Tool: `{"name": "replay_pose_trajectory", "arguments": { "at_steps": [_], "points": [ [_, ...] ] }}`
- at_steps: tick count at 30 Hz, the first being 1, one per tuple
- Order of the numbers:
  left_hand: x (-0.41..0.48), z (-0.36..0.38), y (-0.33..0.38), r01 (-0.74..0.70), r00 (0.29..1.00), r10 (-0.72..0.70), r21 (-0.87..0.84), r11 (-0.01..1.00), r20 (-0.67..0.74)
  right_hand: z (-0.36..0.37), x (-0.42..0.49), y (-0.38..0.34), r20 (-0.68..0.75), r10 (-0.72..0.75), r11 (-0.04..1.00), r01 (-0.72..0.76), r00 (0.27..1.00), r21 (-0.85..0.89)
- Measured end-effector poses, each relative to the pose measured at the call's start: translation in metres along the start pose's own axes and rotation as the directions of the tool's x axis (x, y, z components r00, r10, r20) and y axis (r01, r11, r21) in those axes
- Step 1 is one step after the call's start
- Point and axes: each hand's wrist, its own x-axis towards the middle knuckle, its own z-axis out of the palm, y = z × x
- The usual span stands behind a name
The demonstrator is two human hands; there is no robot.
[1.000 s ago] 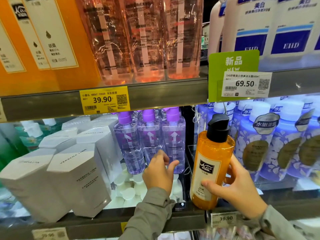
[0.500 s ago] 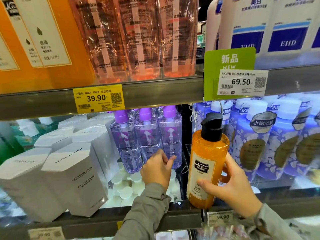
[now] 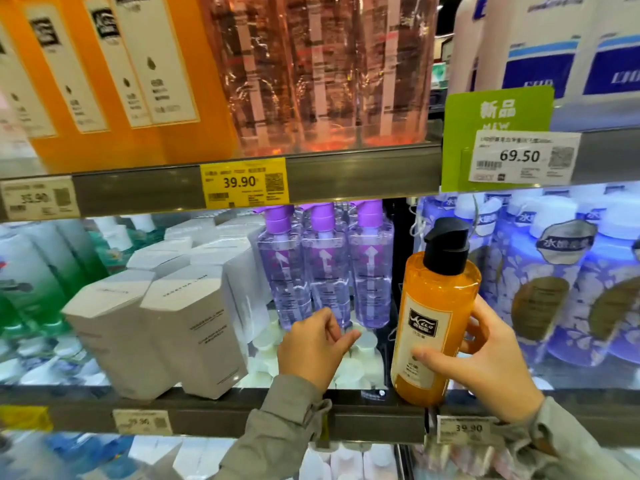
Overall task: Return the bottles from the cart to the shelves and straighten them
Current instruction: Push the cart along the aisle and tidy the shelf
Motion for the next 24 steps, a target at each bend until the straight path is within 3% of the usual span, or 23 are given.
{"name": "replay_pose_trajectory", "arguments": {
  "at_steps": [10, 17, 24],
  "points": [
    [-0.035, -0.066, -0.029, 0.019, 0.996, -0.025, -0.071, 0.997, -0.085, 0.053, 0.012, -0.008, 0.142, -0.032, 0.999, 0.028, 0.989, 0.03],
    [-0.052, -0.121, -0.057, -0.021, 0.999, 0.026, -0.097, 0.995, 0.045, 0.099, 0.017, -0.034, 0.193, -0.001, 1.0, -0.005, 0.981, 0.03],
    [-0.053, -0.173, -0.09, -0.04, 0.998, 0.044, -0.086, 0.995, 0.04, 0.145, 0.013, -0.062, 0.206, 0.049, 0.996, -0.063, 0.977, 0.063]
  ]
}}
